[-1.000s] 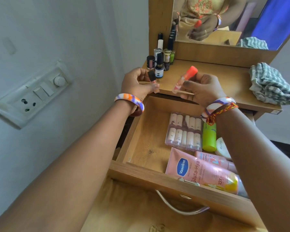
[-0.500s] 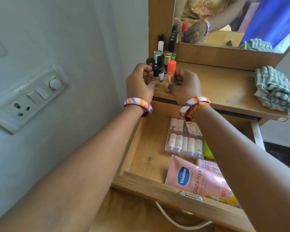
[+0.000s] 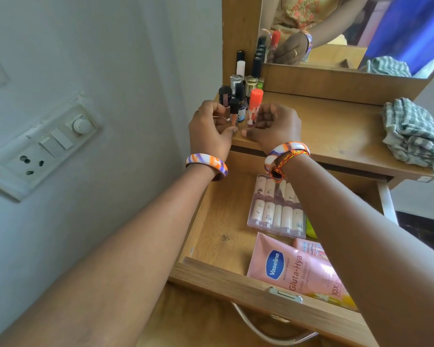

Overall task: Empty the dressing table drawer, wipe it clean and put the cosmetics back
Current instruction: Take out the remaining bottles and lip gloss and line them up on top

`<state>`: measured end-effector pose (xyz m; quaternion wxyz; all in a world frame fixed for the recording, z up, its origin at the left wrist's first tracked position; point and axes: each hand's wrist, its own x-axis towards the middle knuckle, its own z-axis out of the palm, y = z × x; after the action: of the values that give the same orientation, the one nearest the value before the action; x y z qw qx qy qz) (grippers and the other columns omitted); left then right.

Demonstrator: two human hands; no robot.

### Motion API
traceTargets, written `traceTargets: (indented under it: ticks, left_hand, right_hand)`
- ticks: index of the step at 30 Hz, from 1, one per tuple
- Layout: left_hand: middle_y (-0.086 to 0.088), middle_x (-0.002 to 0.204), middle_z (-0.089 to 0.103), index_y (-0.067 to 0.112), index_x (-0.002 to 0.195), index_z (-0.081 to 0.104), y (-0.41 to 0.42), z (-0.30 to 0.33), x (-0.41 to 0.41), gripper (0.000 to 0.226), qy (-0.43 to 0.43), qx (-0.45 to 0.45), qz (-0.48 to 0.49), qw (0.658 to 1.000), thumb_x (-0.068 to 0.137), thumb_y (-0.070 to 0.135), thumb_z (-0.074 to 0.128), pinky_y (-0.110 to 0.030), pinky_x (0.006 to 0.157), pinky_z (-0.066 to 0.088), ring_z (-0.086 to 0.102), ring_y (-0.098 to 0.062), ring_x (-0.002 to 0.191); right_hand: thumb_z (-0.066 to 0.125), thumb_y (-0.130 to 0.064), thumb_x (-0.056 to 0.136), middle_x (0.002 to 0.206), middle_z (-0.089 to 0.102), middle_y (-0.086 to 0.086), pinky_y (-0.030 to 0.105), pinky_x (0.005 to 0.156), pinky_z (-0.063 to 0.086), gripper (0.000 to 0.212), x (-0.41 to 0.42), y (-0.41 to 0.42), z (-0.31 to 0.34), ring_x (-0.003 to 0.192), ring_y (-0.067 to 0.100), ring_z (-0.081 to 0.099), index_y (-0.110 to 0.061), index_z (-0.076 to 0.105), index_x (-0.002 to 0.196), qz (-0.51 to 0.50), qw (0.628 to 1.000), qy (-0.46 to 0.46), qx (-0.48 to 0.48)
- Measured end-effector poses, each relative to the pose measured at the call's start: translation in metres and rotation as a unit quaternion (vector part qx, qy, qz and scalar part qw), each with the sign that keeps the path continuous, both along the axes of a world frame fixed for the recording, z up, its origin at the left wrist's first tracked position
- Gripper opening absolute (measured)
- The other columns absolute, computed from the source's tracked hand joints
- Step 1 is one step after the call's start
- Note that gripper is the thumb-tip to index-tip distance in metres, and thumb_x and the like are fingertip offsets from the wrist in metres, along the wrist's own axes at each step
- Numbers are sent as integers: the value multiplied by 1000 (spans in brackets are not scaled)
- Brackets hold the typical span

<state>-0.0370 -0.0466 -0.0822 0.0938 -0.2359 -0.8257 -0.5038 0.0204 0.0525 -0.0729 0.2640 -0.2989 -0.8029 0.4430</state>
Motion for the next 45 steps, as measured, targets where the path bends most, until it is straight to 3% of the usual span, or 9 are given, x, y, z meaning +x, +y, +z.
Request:
traceTargets:
  ticks: [9, 13, 19, 26, 31, 35, 38, 41, 45]
  left_hand:
    - [-9, 120, 58, 6, 113, 56, 0, 6, 17, 38, 49, -12, 1, 999, 78, 7, 72, -14, 81, 44, 59, -19, 107]
    - [-11, 123, 56, 6, 116, 55, 5, 15, 25, 41, 59, -9, -6, 998, 78, 8, 72, -20, 83, 49, 60, -20, 108]
    - [-11, 127, 54, 7, 120, 51, 9, 20, 28, 45, 34, -10, 21, 999, 80, 9, 71, -22, 89, 50, 59, -21, 111]
    - [-10, 127, 55, 8, 123, 47, 8, 8, 20, 48, -25, -29, 48, 998, 81, 12, 70, -19, 83, 46, 56, -22, 113]
    - [-11, 124, 56, 6, 124, 47, 5, -6, 14, 46, -46, -57, 46, 996, 83, 10, 68, -26, 87, 50, 57, -24, 111]
    - [-10, 124, 56, 8, 122, 48, 3, -10, 13, 47, -43, -69, 44, 996, 80, 5, 70, -25, 86, 50, 57, -23, 111]
    - [-10, 127, 54, 7, 124, 48, 3, -11, 15, 47, -36, -93, 45, 994, 82, 1, 67, -26, 92, 49, 55, -23, 115]
    - [-11, 128, 53, 7, 124, 48, 2, -9, 15, 47, -31, -108, 42, 993, 82, 0, 66, -27, 95, 47, 54, -23, 117]
    - [-11, 125, 54, 7, 122, 49, 1, -6, 16, 46, -39, -112, 31, 992, 81, -2, 66, -25, 93, 48, 54, -23, 115]
  right_hand:
    - [80, -10, 69, 97, 63, 0, 18, 78, 52, 42, 14, 4, 2, 88, 11, 60, -11, 61, 107, -2, 998, -2, -66]
    - [78, -7, 71, 98, 62, 1, 21, 84, 53, 44, 23, 9, 5, 89, 12, 60, -10, 60, 111, 9, 995, -5, -98]
    - [77, -8, 73, 105, 64, 4, 22, 83, 53, 45, 28, 8, 7, 95, 16, 62, -10, 59, 114, 8, 996, -8, -93]
    - [76, -17, 76, 120, 63, 2, 19, 72, 46, 53, 14, -6, 10, 102, 16, 61, -14, 53, 124, -30, 998, 8, -52]
    - [70, -17, 80, 102, 68, 3, 21, 66, 52, 30, 8, -11, 4, 87, 14, 64, -14, 62, 109, -38, 999, 18, -24]
    - [57, -25, 88, 65, 52, -6, 11, 43, 33, 20, 13, -10, 9, 54, 5, 43, -12, 65, 101, -55, 992, 69, -85]
    - [61, -25, 84, 56, 46, -4, 16, 46, 38, 14, 21, -6, 21, 51, 9, 41, -15, 63, 74, -72, 988, 85, -112]
    - [71, -27, 76, 58, 51, -2, 16, 47, 44, 24, 25, 3, 36, 54, 10, 47, -14, 58, 60, -51, 997, 14, -51]
    - [73, -15, 74, 67, 53, 2, 19, 54, 46, 13, 17, 12, 57, 67, 14, 53, -7, 64, 78, -14, 994, -108, -12]
